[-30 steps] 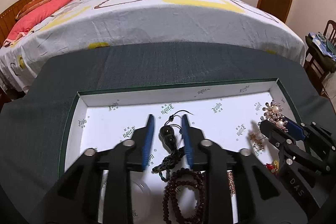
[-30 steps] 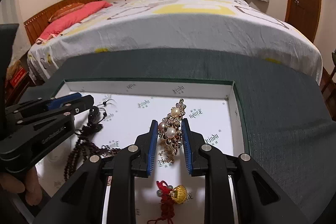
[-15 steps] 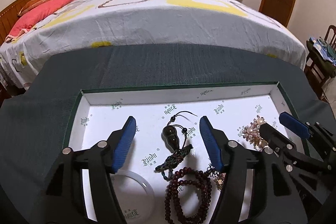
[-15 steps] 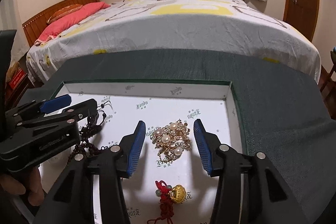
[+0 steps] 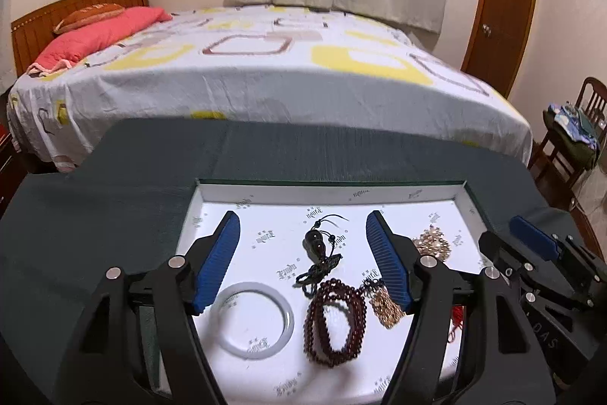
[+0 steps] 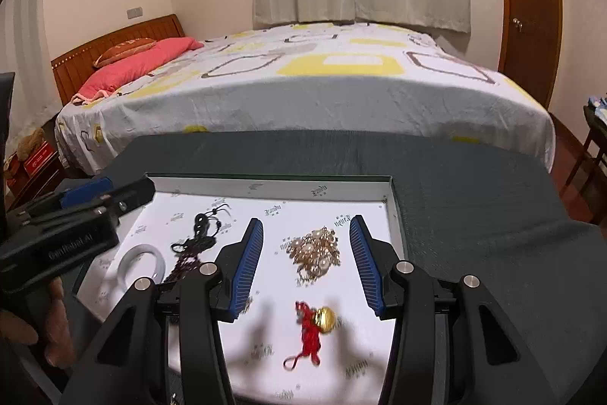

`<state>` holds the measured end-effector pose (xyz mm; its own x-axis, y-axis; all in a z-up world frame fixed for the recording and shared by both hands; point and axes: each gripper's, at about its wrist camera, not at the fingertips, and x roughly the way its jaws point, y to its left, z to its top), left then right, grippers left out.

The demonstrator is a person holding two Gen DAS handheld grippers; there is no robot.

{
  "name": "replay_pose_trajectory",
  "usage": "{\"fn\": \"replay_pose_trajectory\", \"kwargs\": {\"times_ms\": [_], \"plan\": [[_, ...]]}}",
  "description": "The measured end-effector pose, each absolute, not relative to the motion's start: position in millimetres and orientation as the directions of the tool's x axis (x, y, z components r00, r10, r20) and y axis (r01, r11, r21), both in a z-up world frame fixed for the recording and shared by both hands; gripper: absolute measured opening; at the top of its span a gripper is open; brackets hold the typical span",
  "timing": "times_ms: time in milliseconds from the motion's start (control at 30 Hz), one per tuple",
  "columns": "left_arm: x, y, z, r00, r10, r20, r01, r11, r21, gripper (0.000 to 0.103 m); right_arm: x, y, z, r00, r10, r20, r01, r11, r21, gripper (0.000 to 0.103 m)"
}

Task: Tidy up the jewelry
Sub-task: 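Grasp the small flower brooch with the right tool while the left tool moves toward the rhinestone brooch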

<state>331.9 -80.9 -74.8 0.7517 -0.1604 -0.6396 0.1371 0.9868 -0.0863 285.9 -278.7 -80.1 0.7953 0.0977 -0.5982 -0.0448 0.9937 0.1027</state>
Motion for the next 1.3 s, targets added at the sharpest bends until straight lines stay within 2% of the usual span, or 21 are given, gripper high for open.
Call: {"fn": "replay_pose_trajectory", "kwargs": {"times_ms": [267, 567, 700, 767, 1200, 1300], "plan": [[283, -64, -62, 0.789, -0.146, -0.597, 0.115, 0.989, -0.090, 0.068, 241, -272, -78, 0.804, 0.107, -0.585, -0.039, 0.991, 0.128, 0.047], [232, -39, -86, 0.757, -0.118, -0.642, 0.052, 0.991, -0.121, 0.067, 197, -262, -99, 0.776, 0.129, -0.617, -0.039, 0.987, 0.158, 0.046], [216, -28, -99, 0.740, -0.093, -0.667, 0.016, 0.993, -0.120, 0.067, 188, -254, -115, 0.742, 0.147, -0.654, -0.055, 0.986, 0.159, 0.040], [208, -23, -104, 0.736, -0.081, -0.672, 0.005, 0.993, -0.114, 0.067, 185, -248, -124, 0.724, 0.158, -0.672, -0.069, 0.985, 0.158, 0.033], [198, -8, -126, 0.707, -0.046, -0.706, -0.036, 0.994, -0.100, 0.067, 196, -227, -155, 0.644, 0.174, -0.745, -0.102, 0.985, 0.142, 0.028], [198, -8, -129, 0.702, -0.046, -0.711, -0.034, 0.995, -0.099, 0.067, 199, -227, -158, 0.633, 0.174, -0.754, -0.102, 0.985, 0.142, 0.024]]}}
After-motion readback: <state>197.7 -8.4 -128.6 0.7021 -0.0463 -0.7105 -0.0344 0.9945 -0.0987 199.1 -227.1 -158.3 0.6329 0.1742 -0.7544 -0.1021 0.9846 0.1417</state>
